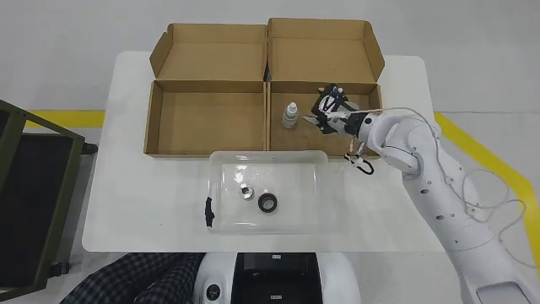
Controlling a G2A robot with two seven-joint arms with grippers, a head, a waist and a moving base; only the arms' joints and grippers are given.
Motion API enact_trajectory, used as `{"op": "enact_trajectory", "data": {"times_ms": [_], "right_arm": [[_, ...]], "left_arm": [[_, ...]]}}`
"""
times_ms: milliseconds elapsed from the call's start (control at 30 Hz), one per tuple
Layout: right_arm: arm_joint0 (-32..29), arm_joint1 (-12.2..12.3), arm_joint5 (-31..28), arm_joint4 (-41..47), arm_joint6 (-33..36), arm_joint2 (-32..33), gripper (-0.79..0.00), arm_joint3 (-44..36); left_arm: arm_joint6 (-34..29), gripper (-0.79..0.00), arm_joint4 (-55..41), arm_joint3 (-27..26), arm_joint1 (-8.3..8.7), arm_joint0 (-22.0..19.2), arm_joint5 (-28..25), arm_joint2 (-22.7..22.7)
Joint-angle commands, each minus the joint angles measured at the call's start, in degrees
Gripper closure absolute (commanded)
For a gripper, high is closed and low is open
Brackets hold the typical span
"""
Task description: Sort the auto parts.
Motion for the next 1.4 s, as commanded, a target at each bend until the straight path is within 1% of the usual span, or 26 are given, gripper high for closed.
{"op": "enact_trajectory", "data": {"times_ms": [0,67,100,167,200,267,367,500,767,933,1167,1367], "right_arm": [[-1.9,0.4,-1.8,0.7,0.4,1.1,-0.486,-3.7],[-3.9,0.9,-3.5,-0.3,2.0,2.1,-0.542,-8.2],[-5.2,1.1,-4.6,-0.2,2.4,2.3,-0.548,-10.4],[-7.5,1.5,-6.0,-0.2,3.3,2.9,-0.613,-14.4],[-8.7,1.7,-6.8,0.1,3.6,3.1,-0.622,-16.2],[-10.8,1.9,-7.9,0.2,4.0,3.3,-0.634,-19.4],[-13.5,2.3,-10.2,0.8,4.0,3.0,-0.631,-22.9],[-16.1,2.5,-11.4,0.7,4.1,1.9,-0.606,-25.8],[-16.4,2.4,-13.1,0.3,4.1,-2.1,-0.610,-23.5],[-16.1,2.4,-14.4,0.3,4.8,-4.2,-0.591,-22.0],[-16.2,2.4,-15.0,-0.2,6.1,-6.2,-0.622,-20.0],[-14.7,2.2,-14.5,-0.3,5.9,-7.4,-0.625,-16.1]], "left_arm": [[0.0,-0.785,0.0,0.0,0.00,0.0,0.0,0.0],[0.0,-0.785,0.0,0.0,0.00,0.0,0.0,0.0],[0.0,-0.785,0.0,0.0,0.00,0.0,0.0,0.0],[0.0,-0.785,0.0,0.0,0.00,0.0,0.0,0.0],[0.0,-0.785,0.0,0.0,0.00,0.0,0.0,0.0],[0.0,-0.785,0.0,0.0,0.00,0.0,0.0,0.0],[0.0,-0.785,0.0,0.0,0.00,0.0,0.0,0.0],[0.0,-0.785,0.0,0.0,0.00,0.0,0.0,0.0],[0.0,-0.785,0.0,0.0,0.00,0.0,0.0,0.0],[0.0,-0.785,0.0,0.0,0.00,0.0,0.0,0.0],[0.0,-0.785,0.0,0.0,0.00,0.0,0.0,0.0],[0.0,-0.785,0.0,0.0,0.00,0.0,0.0,0.0]]}}
